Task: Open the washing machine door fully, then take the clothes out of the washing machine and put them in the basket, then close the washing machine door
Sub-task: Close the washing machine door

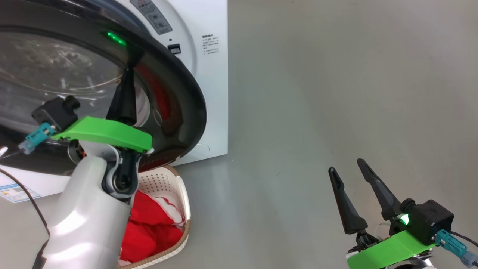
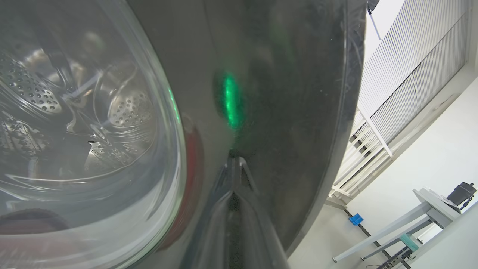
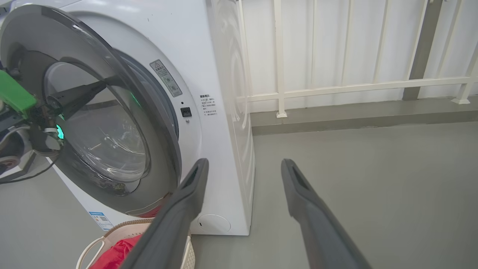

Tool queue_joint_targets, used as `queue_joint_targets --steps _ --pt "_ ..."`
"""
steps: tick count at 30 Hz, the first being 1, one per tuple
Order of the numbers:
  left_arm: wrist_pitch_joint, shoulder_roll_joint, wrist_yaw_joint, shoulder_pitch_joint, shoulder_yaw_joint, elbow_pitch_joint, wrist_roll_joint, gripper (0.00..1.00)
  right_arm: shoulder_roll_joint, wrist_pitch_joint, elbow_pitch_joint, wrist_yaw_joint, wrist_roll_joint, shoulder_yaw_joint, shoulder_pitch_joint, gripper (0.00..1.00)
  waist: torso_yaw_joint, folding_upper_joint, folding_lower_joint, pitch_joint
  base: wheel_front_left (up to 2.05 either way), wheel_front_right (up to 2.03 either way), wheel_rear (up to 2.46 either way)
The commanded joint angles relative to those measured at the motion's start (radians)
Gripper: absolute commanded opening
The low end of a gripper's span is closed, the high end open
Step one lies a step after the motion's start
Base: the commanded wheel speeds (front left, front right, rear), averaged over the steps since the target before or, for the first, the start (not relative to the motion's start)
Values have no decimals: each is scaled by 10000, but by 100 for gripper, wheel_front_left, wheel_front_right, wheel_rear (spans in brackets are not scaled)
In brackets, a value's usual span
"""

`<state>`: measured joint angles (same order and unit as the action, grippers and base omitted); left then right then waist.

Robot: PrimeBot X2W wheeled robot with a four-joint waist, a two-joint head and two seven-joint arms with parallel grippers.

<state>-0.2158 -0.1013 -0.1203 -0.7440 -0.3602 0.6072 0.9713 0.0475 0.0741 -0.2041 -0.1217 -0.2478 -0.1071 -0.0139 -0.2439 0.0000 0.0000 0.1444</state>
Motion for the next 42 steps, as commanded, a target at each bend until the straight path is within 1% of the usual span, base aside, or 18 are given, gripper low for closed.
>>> queue_joint_targets --steps 1,8,16,17,18,20,21,22,23,27,32,38,42 --pt "-119 -314 -103 -462 149 -183 34 0 27 118 -220 -90 -48 -185 356 100 32 0 0 -31 0 0 0" --pt "-241 -308 -103 -322 -339 -138 68 0 27 119 -140 -90 -55 -181 295 100 348 0 0 -255 0 0 0" --pt "-367 -343 -103 157 -932 -391 -253 0 27 23 -145 -90 -18 -181 131 100 860 0 0 -640 0 0 0" --pt "-378 -344 -103 223 -990 -448 -320 10 27 8 -147 -90 -15 -180 110 100 923 0 0 -686 0 0 0" --pt "-389 -348 -103 289 -1039 -515 -397 31 27 -4 -149 -90 -10 -183 90 100 985 0 0 -733 0 0 0" --pt "-409 -351 -103 441 -1103 -658 -543 55 27 -28 -149 -90 -3 -185 52 100 1107 0 0 -836 0 0 0" --pt "-416 -359 -102 521 -1141 -724 -635 75 27 -43 -149 -90 3 -183 31 100 1169 0 0 -891 0 0 0" --pt "-422 -347 -101 611 -1160 -800 -683 92 27 -55 -154 -90 10 -177 7 100 1232 0 0 -944 0 0 0" --pt "-428 -352 -89 691 -1180 -892 -771 100 27 -65 -160 -90 14 -168 -23 100 1296 0 0 -999 0 0 0" --pt "-441 -381 -21 967 -1211 -1162 -1002 100 27 -100 -170 -90 25 -149 -111 100 1478 0 0 -1167 0 0 0" --pt "-453 -550 240 1500 -1218 -1745 -1587 100 27 -147 -210 -90 20 -127 -254 100 1740 0 0 -1396 0 0 0" --pt "-457 -873 714 2384 -845 -2844 -2514 100 27 -173 -269 -90 19 -70 -323 100 1944 0 0 -1509 0 0 0" --pt "-458 -1198 1178 3152 -470 -3630 -3210 100 27 -143 -269 -90 15 -35 -338 100 2008 0 0 -1575 0 0 0"
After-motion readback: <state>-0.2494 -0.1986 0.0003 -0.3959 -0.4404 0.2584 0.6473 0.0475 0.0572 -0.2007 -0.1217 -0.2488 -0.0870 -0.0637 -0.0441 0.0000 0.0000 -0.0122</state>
